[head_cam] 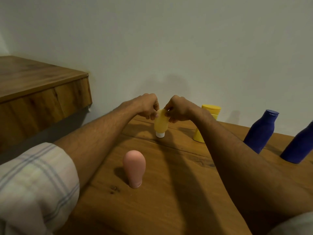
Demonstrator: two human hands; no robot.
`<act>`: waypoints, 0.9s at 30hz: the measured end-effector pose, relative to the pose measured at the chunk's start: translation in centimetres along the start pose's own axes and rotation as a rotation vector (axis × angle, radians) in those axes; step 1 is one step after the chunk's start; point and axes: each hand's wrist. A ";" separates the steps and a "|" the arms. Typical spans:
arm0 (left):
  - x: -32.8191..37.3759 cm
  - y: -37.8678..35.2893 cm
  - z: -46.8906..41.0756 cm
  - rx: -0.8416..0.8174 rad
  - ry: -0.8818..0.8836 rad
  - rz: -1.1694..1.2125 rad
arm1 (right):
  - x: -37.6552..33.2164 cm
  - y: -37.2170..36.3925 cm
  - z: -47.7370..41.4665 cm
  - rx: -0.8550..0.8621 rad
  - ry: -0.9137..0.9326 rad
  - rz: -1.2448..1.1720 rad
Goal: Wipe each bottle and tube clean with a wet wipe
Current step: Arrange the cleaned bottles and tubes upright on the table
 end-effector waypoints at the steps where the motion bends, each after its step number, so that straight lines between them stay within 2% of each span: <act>1: 0.0 0.1 0.0 -0.007 0.004 0.007 | 0.0 0.0 -0.1 -0.005 -0.001 -0.002; 12: 0.8 0.8 1.0 -0.035 0.051 0.016 | -0.3 0.5 0.2 -0.022 -0.014 -0.013; 20: 1.2 3.7 4.2 -0.073 0.108 0.009 | -1.7 2.6 2.6 0.023 -0.004 -0.140; 23: 1.3 5.4 6.2 -0.160 0.143 0.082 | -2.9 3.9 4.5 -0.142 -0.007 -0.254; 27: 2.0 6.3 9.7 -0.323 0.147 0.155 | -5.0 4.4 7.3 -0.374 0.015 -0.196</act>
Point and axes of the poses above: each hand's wrist, its own z-axis away from the middle knuckle, its own y-axis out of the back of the hand, x = y × z, and after that the axes turned 13 degrees about -y, right-handed
